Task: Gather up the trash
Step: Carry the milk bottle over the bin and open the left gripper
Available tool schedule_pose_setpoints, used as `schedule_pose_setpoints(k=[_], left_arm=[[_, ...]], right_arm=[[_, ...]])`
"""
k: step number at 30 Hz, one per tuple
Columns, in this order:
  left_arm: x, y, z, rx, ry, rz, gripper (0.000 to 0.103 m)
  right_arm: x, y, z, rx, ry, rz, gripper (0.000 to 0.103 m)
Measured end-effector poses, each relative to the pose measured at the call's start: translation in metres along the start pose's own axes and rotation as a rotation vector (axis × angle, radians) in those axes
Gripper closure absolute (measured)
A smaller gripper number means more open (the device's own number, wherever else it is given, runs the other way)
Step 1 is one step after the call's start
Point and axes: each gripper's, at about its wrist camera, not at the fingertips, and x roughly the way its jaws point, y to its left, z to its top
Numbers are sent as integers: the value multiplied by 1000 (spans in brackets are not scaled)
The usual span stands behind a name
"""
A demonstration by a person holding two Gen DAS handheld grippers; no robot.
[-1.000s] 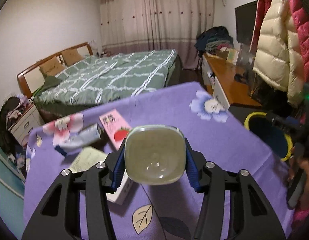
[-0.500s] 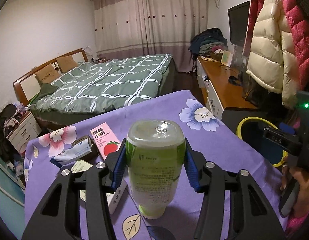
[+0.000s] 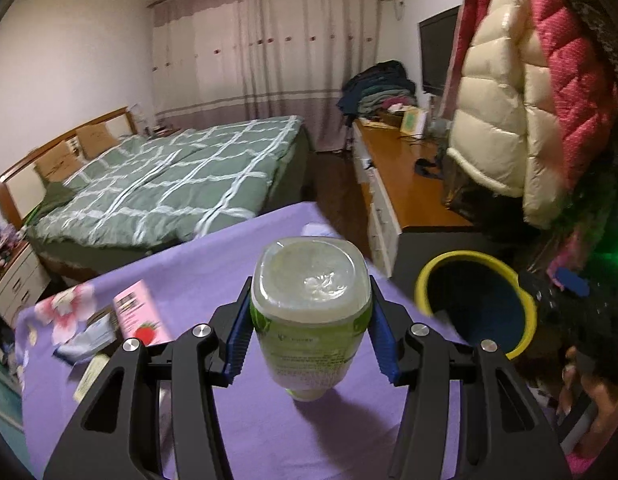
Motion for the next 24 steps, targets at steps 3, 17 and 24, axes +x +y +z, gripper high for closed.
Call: schedule_pose_setpoints(k=[3, 17, 24], left_arm=[[7, -31, 18, 36, -17, -45, 51], [84, -173, 58, 107, 49, -250, 51], [103, -190, 50, 99, 70, -206, 15]], right_arm=[[-11, -23, -2, 4, -14, -24, 13], [-9, -95, -8, 75, 3, -106, 13], [-6, -100, -9, 86, 10, -109, 13]])
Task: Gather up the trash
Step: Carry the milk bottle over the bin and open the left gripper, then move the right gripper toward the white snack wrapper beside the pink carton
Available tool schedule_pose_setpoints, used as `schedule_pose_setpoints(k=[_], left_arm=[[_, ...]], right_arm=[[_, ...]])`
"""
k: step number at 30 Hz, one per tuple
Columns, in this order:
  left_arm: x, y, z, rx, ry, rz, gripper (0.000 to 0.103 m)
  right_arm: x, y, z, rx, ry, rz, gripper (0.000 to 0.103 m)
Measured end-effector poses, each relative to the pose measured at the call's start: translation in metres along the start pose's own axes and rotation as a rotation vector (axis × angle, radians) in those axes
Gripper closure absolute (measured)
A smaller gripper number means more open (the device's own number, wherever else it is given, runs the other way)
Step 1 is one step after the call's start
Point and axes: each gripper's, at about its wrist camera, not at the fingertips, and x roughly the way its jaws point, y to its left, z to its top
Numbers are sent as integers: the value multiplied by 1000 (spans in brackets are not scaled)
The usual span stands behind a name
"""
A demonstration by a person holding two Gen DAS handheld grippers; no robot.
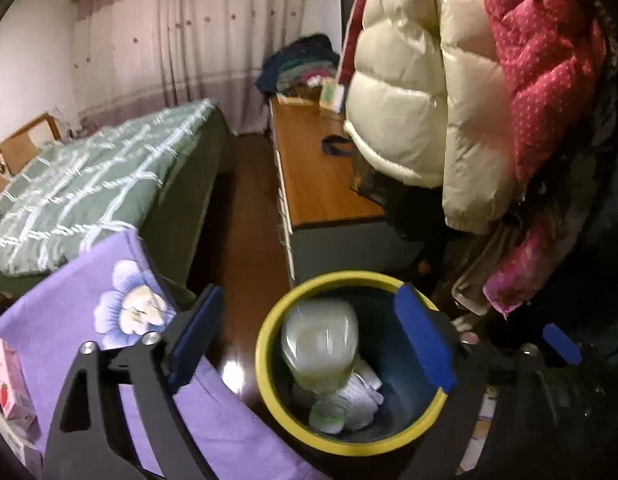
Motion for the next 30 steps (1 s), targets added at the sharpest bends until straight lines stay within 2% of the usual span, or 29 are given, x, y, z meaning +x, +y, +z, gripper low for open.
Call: schedule_pose_setpoints(k=[4, 10, 22, 30], left_arm=[[-33, 20, -8, -1, -57, 59, 10], [-93, 83, -35, -114, -113, 137, 6], [-196, 216, -125, -285, -160, 374, 5], [-243, 303, -186, -408, -177, 551, 5]], right_arm=[[2, 7, 0, -11, 8, 19, 13], [-1, 33, -3, -49, 16, 65, 13], [-18, 101, -8, -139, 21, 137, 13], [-27, 178, -16, -244, 54, 247, 13]])
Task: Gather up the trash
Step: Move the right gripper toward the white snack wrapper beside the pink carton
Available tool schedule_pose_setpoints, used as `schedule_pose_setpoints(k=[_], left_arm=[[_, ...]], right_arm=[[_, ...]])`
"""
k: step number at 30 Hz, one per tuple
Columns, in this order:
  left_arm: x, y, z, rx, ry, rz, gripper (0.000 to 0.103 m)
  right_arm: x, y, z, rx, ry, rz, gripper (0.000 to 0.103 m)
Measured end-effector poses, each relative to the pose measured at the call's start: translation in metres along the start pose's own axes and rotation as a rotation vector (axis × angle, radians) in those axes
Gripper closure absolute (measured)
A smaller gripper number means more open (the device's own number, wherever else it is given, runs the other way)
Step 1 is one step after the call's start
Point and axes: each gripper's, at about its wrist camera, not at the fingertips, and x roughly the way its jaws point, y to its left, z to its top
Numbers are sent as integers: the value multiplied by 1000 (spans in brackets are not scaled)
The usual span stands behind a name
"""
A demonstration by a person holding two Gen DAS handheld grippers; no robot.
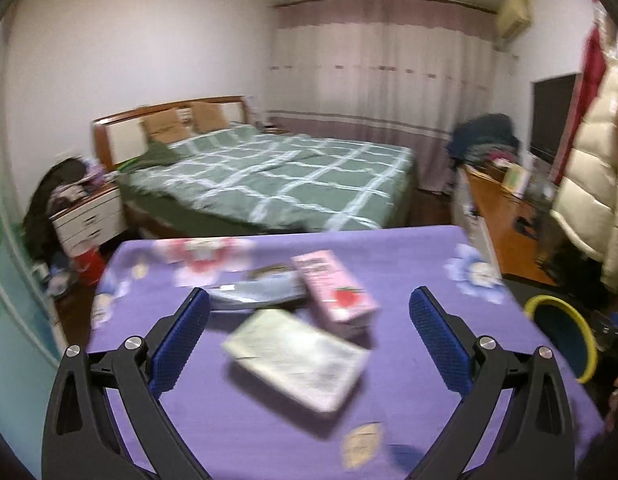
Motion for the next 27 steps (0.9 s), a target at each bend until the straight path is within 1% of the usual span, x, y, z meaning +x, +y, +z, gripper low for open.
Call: schedule_pose_setpoints(k=[3, 4, 6, 10, 12, 16, 19, 22, 27], left_arm=[[3, 31, -7, -34, -5, 57, 5], [4, 45, -12, -47, -10, 92, 5], [5, 63, -21, -64, -17, 143, 5], [5, 91, -30, -107, -22, 214, 5], [2, 103, -32, -134, -31, 232, 5], [-2, 115, -32, -176, -40, 251, 5], [-5, 116, -31, -190, -42, 257, 5], [-5, 115, -31, -191, -42, 258, 5], [-4, 114, -31, -184, -42, 266, 5]], right_arm=[[6, 35, 4, -49, 17, 54, 13], [9, 46, 5, -65, 22, 69, 13], [14, 72, 6, -95, 37, 115, 13], [25, 116, 8, -155, 64, 186, 13], [29, 133, 7, -177, 73, 211, 13], [39, 166, 3, -218, 101, 258, 13], [47, 190, 3, -237, 112, 286, 13], [56, 209, 4, -250, 132, 332, 13], [71, 242, 9, -286, 151, 371, 13]])
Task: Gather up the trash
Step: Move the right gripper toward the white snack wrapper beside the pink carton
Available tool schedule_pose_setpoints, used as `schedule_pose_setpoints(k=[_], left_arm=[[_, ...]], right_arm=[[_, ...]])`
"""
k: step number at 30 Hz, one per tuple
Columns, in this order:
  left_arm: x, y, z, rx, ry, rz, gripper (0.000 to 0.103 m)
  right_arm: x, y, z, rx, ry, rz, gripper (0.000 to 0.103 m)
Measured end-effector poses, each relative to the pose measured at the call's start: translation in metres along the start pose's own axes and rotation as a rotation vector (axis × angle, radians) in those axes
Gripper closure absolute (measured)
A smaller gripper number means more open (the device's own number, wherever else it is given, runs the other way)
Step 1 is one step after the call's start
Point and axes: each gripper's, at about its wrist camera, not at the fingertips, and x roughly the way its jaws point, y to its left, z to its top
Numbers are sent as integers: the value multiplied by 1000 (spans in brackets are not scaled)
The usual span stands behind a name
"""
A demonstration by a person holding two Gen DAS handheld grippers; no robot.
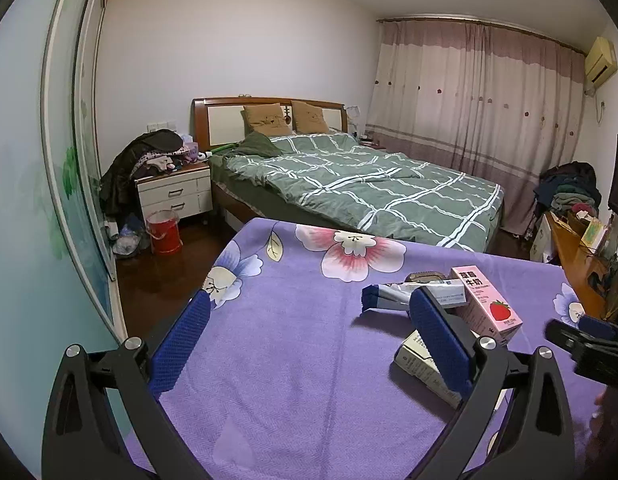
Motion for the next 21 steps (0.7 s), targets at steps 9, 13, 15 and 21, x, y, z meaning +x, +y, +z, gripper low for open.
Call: schedule_pose_setpoints(k=[9, 13, 15, 21], left_arm=[[-11, 18, 5, -31, -51, 122, 5], [-8, 24, 5, -57, -42, 129, 5], [-9, 22, 5, -48, -44, 131, 5], [-7, 19, 5, -30, -48, 147, 5]], right_arm=[[47, 54, 31, -83, 18, 57, 25], [71, 67, 37, -88, 61, 78, 27], [79, 73, 39, -98, 67, 73, 27], [96, 93, 43, -133, 93, 81, 27]])
